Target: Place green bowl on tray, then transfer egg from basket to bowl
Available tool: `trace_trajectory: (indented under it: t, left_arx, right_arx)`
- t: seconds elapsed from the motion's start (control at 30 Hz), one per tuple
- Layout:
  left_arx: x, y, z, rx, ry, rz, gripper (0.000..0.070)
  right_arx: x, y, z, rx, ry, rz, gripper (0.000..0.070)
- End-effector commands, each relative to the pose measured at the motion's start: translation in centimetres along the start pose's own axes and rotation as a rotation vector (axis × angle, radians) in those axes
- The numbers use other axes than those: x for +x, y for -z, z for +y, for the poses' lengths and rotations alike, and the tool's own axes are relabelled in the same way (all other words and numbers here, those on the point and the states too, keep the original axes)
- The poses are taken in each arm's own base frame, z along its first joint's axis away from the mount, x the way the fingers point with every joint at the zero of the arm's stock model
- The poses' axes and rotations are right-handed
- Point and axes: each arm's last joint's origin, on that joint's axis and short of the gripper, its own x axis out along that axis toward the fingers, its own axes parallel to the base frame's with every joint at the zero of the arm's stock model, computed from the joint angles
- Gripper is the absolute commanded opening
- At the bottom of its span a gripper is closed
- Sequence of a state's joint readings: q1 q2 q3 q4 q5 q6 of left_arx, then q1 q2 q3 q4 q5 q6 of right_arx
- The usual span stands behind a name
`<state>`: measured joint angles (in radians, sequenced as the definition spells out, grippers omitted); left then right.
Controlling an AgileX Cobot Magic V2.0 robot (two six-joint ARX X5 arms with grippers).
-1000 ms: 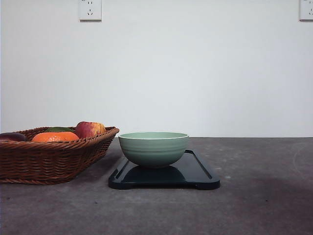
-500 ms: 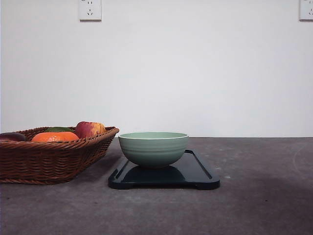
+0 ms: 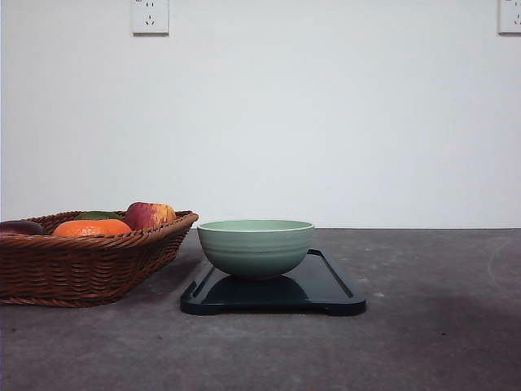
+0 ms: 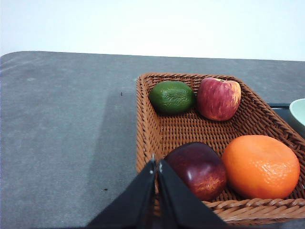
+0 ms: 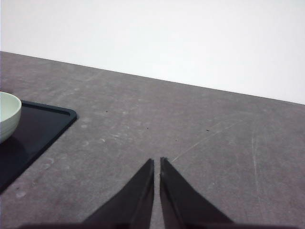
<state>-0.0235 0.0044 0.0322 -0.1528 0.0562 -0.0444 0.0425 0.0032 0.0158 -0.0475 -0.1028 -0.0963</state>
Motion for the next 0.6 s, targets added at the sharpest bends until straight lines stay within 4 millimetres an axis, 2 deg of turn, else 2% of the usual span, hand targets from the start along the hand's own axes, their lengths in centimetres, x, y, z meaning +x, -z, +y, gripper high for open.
trace_trajectory:
  t: [0.0, 0.57]
  left_arx:
    - [0.17, 0.48, 0.04, 0.006, -0.002, 0.004, 0.0000]
    - [0.17, 0.48, 0.04, 0.006, -0.001, 0.004, 0.0000]
  right_arx:
    - [0.03, 0.02, 0.00, 0.006, 0.000, -0.006, 0.0015]
    - [0.03, 0.02, 0.00, 0.006, 0.000, -0.006, 0.0015]
